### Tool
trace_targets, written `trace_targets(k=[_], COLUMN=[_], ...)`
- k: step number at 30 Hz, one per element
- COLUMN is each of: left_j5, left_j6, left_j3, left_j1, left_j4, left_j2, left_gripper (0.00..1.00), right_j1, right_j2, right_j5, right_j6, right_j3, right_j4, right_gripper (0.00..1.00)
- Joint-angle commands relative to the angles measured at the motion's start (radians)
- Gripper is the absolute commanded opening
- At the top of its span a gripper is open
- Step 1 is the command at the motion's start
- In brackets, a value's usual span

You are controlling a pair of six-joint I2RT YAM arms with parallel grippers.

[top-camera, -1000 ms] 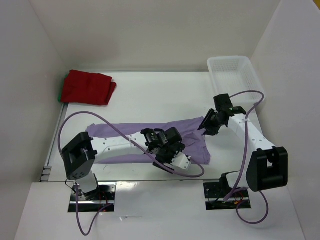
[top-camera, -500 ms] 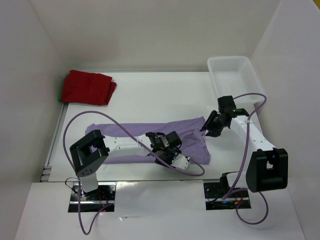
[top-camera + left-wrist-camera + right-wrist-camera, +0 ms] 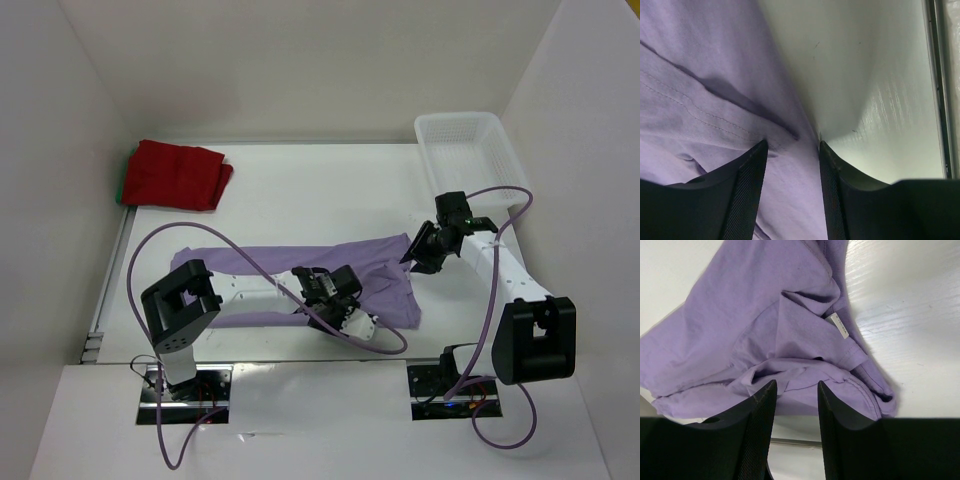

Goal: Fold and stack the t-shirts
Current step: Fold the other side of the tshirt into a rectangle

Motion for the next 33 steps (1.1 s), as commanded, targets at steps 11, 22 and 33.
trace_targets(k=[11, 22, 33], left_j5=[0.053, 0.022, 0.034], left_j6=[0.018, 0.048, 0.028], left_j3=[0.095, 0.086, 0.067], left_j1=[-0.001, -0.001, -0.001], left_j4=[-0.077, -0.045, -0.043], left_j2=[-0.018, 0.011, 0.031], left_gripper=[0.54, 0.49, 0.45], right_j1=[-0.006, -0.006, -0.006], right_j2=[-0.017, -0.017, -0.017], right_j5=[-0.006, -0.006, -0.006], right_j6=[-0.014, -0.023, -0.023], right_j3=[-0.020, -0.020, -0.020], right_j4=[0.027, 0.027, 0.027], right_gripper=[0.43, 0.43, 0.43])
